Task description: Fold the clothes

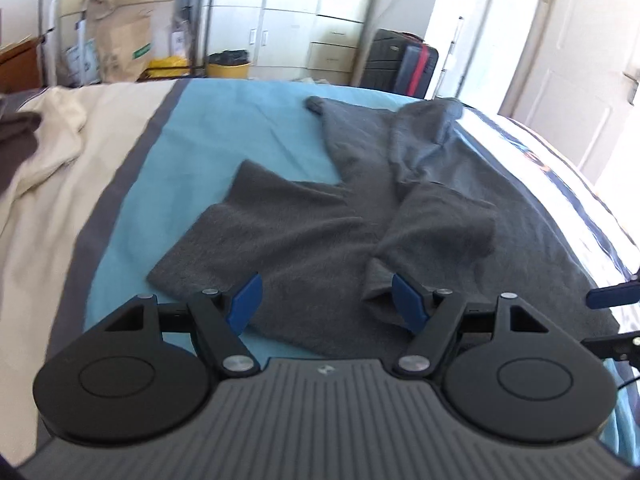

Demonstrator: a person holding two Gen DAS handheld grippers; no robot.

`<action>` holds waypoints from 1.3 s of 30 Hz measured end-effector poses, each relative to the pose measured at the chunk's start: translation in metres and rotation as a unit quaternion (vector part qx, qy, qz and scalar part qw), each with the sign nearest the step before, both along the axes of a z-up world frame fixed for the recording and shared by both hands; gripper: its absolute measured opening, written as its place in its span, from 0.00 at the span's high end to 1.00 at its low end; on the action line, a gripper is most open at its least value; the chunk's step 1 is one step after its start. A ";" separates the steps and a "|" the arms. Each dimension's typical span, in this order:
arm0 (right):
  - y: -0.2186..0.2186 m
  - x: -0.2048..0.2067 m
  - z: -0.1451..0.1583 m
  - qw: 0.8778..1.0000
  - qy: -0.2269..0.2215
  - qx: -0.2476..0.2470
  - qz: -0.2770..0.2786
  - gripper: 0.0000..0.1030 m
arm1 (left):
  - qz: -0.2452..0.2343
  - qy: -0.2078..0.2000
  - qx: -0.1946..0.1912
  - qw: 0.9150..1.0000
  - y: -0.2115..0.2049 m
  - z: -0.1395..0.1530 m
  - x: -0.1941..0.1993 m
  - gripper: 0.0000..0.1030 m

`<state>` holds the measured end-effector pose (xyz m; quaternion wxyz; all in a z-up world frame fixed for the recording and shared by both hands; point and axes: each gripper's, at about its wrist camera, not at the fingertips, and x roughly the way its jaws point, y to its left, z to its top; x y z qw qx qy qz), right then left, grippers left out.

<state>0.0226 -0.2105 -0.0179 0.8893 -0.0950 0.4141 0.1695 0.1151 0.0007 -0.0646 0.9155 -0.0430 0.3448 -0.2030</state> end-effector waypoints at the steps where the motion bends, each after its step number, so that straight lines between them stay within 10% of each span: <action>1: -0.005 -0.001 -0.002 1.000 0.007 0.003 -0.008 0.47 | -0.008 -0.004 -0.001 1.000 -0.004 0.000 -0.001 0.31; 8: -0.005 -0.011 -0.005 0.999 0.005 0.014 0.031 0.47 | -0.065 -0.015 0.046 0.997 -0.039 0.004 -0.014 0.29; 14: 0.007 -0.003 -0.014 0.997 0.007 -0.037 0.069 0.47 | -0.019 -0.056 0.131 0.990 -0.074 0.012 -0.033 0.29; 21: 0.016 0.021 -0.013 0.991 0.006 -0.079 0.107 0.47 | -0.082 -0.020 0.062 0.995 -0.086 0.008 -0.015 0.29; 25: 0.023 0.026 -0.017 0.990 0.015 -0.068 0.124 0.47 | -0.064 0.049 0.125 0.989 -0.100 -0.006 0.013 0.29; 27: 0.026 0.027 -0.020 0.990 0.018 -0.066 0.127 0.48 | -0.063 0.049 0.090 0.993 -0.093 -0.002 0.019 0.30; 30: 0.027 0.028 -0.020 0.990 0.022 -0.043 0.129 0.48 | -0.038 0.020 0.106 0.993 -0.084 0.001 0.019 0.92; 31: 0.027 0.027 -0.019 0.991 0.023 -0.031 0.131 0.48 | -0.018 0.010 0.113 0.993 -0.080 0.002 0.019 0.98; 39: 0.024 0.023 -0.015 0.993 0.021 0.000 0.119 0.47 | 0.126 -0.035 0.046 0.990 -0.012 0.026 0.026 1.00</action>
